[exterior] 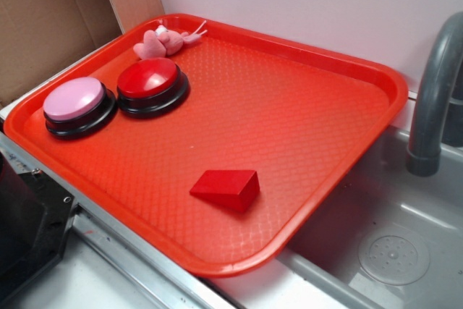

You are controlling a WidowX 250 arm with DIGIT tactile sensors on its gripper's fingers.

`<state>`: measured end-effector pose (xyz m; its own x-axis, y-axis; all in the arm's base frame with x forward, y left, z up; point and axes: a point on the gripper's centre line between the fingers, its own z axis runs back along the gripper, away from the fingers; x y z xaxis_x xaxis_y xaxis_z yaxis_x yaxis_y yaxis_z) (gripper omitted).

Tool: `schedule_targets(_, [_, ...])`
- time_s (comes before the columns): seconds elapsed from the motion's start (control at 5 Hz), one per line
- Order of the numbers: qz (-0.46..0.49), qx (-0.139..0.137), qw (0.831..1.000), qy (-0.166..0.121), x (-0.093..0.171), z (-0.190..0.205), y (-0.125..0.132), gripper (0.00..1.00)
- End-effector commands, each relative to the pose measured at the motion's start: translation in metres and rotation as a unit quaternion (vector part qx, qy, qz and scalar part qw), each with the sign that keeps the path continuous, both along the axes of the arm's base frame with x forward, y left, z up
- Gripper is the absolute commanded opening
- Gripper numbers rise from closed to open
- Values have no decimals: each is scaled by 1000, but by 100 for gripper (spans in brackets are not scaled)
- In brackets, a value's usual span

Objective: Push the red button.

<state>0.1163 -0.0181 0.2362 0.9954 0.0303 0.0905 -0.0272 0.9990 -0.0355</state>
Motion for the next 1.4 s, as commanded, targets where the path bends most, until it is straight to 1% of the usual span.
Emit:
schedule_targets(0.0, [0,0,1000,0,0,0,0,100])
schedule_targets(0.2, [68,-2,997,33,50,-44,25,100])
schedule_targets(0.4, [100,21,994,33,98,-77,42,100])
schedule_targets(0.6, [94,37,995,18,114,-107,65,100])
schedule_targets(0.8, [85,65,994,37,118,-129,86,100])
schedule_targets(1.0, [74,77,994,23,112,-145,107,100])
schedule_targets(1.2, [71,80,994,9,120,-159,112,100])
